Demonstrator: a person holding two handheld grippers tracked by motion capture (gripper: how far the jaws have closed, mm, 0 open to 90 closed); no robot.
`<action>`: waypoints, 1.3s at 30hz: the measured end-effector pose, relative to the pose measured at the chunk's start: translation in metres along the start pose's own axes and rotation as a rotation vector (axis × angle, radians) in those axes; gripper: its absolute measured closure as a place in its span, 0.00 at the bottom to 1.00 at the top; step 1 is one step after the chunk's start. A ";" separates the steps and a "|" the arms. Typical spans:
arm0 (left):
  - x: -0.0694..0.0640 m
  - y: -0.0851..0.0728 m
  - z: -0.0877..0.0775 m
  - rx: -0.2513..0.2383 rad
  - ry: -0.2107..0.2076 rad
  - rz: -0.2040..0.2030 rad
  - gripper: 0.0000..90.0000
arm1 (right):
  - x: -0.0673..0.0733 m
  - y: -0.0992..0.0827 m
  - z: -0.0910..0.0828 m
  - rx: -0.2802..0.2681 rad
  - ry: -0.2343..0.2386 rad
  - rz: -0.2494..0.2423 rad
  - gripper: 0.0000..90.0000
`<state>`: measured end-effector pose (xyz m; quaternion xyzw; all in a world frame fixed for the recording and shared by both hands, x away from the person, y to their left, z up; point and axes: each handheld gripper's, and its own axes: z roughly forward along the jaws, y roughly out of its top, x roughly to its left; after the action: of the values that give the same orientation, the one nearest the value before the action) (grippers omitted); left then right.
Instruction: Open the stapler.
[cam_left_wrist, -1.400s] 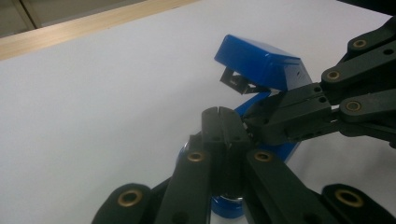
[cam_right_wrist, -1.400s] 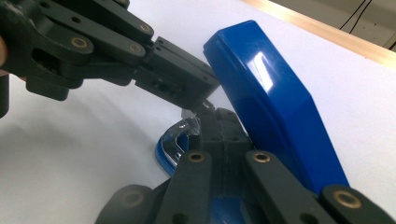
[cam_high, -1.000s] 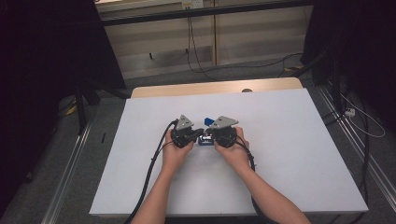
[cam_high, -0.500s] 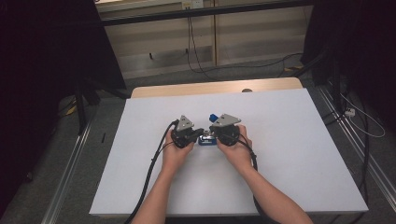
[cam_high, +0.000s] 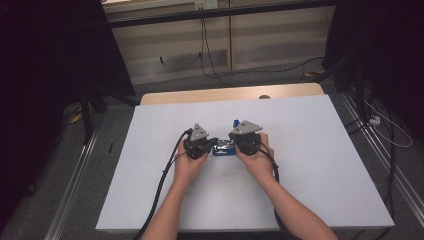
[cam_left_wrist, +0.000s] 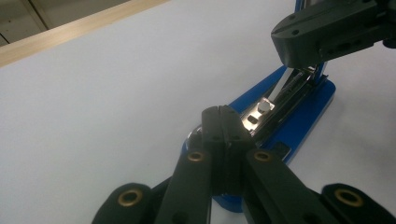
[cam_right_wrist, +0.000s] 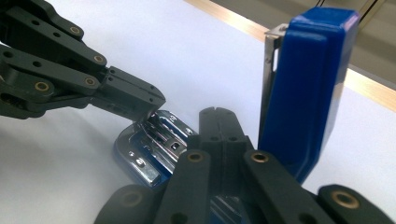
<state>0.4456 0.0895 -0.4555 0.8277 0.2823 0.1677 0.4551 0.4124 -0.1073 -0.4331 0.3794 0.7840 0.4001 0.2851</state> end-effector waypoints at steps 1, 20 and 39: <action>0.000 0.000 0.000 0.000 0.001 0.001 1.00 | 0.000 0.000 0.000 0.000 0.000 0.000 1.00; 0.000 0.000 0.000 -0.002 0.002 -0.004 1.00 | 0.000 -0.002 0.001 0.008 -0.009 0.001 1.00; 0.000 0.000 0.000 0.003 0.003 -0.010 1.00 | -0.006 -0.003 -0.001 0.017 -0.013 0.017 1.00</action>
<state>0.4454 0.0898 -0.4553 0.8267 0.2874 0.1664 0.4542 0.4144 -0.1141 -0.4345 0.3911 0.7821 0.3935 0.2837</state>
